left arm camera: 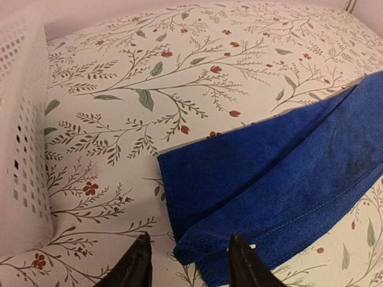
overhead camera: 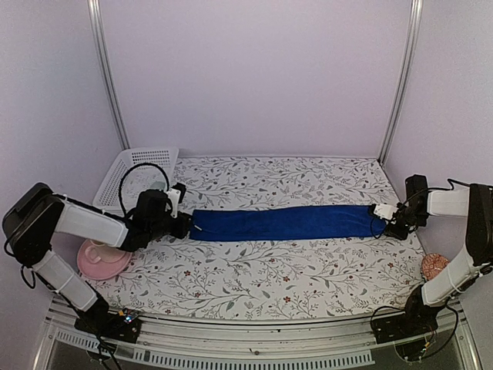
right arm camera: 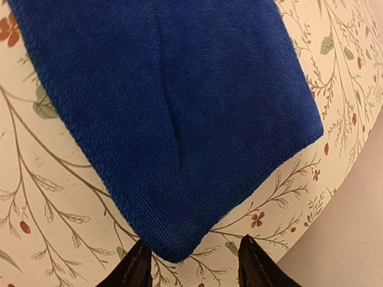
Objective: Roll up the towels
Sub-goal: Fold the towel at the center of the board, then move the towel to the center of the board.
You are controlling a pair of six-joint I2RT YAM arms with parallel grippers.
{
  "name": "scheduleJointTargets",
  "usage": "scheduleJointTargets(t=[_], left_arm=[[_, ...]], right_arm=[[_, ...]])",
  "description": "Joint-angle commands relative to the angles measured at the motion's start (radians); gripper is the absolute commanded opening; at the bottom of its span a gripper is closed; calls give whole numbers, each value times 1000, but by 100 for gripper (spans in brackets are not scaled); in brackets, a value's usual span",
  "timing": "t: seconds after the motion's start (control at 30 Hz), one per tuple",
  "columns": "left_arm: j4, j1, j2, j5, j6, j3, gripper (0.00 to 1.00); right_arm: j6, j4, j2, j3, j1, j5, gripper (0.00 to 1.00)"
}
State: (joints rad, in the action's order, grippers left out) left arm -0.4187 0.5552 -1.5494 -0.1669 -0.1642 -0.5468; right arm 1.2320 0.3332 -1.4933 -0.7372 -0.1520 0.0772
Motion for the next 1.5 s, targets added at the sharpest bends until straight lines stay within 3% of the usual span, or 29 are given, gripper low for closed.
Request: scheduleJointTargets(t=[0.0, 0.1, 0.27, 0.37, 0.43, 0.57, 0.7, 0.97, 1.47], left_arm=[[16, -1, 72, 12, -8, 18, 47], [38, -8, 105, -31, -12, 10, 57], [56, -23, 174, -104, -44, 3, 62], [33, -28, 158, -83, -47, -6, 58], [100, -30, 82, -73, -47, -78, 56], [172, -31, -83, -42, -55, -222, 51], [196, -42, -177, -54, -50, -304, 52], [233, -75, -297, -2, -39, -385, 51], [322, -75, -403, -70, -23, -451, 53]], right_arm=[[14, 41, 34, -31, -6, -38, 58], [12, 111, 28, -97, -31, -34, 71], [-34, 160, 16, -200, -55, 3, 75], [-112, 183, -10, -256, -42, 61, 74], [-178, 184, -47, -287, -19, 71, 72], [-317, 193, -164, -362, 29, 68, 62], [-443, 194, -274, -453, 31, 24, 64], [-560, 196, -438, -578, 31, -49, 64], [-600, 99, -543, -589, 31, -239, 67]])
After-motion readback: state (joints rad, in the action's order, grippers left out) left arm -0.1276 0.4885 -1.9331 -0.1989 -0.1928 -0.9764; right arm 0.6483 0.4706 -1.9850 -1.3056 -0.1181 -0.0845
